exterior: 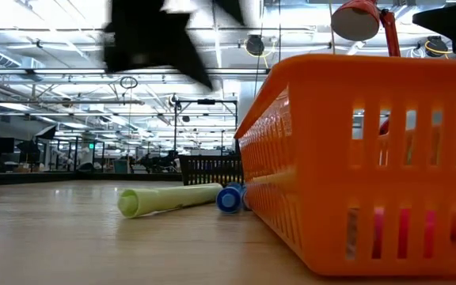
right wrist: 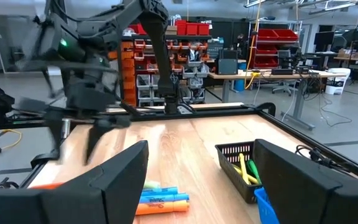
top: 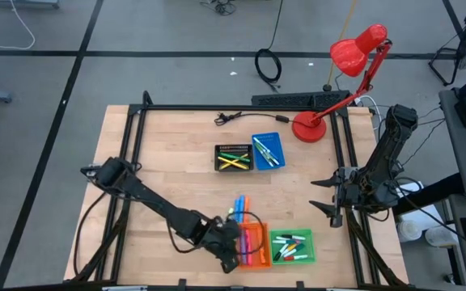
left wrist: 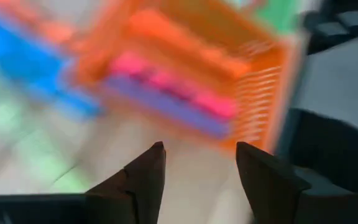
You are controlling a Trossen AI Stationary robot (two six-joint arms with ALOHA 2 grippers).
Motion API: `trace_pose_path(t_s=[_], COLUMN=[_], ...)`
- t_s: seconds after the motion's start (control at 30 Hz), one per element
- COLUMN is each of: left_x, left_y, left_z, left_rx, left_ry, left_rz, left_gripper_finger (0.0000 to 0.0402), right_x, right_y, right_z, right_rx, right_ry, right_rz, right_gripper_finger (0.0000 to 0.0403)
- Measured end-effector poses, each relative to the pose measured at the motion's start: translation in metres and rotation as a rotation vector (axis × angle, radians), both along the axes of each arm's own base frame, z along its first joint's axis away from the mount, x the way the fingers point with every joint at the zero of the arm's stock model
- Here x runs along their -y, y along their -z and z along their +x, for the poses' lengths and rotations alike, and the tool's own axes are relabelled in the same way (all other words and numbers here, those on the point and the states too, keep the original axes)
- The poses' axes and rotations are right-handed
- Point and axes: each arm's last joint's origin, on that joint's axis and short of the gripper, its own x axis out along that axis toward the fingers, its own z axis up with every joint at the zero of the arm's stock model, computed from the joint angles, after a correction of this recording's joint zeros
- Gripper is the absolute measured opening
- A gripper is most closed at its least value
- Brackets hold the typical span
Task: Pick & Place Markers
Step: Put the green highlighter pen into the orange bin
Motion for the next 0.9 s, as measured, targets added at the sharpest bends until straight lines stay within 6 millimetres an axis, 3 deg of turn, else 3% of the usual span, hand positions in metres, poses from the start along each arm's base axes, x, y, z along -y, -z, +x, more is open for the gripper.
trace_pose_path(t_s=[0.17,0.33,0.6,0.9], left_x=[-0.010,-0.015,-0.017,-0.038], left_y=[0.002,0.009,0.038,0.067], left_z=[-0.026,-0.039,-0.033,-0.039], left_rx=[-0.176,-0.228,-0.109,-0.146], left_ry=[-0.209,-0.353,-0.275,-0.330], left_rz=[0.143,0.234,0.199,0.195], left_gripper_finger=[0.0184,0.0163,0.0143,0.0140], right_x=[0.000,0.000,0.000,0.000], right_y=[0.000,0.001,0.001,0.001], right_z=[0.000,0.000,0.000,0.000], right_rx=[-0.001,-0.002,-0.001,-0.001], right_ry=[-0.001,0.000,0.001,0.001], right_rz=[-0.002,-0.003,0.004,0.003], right_gripper_finger=[0.0279,0.0279,0.0279,0.0279])
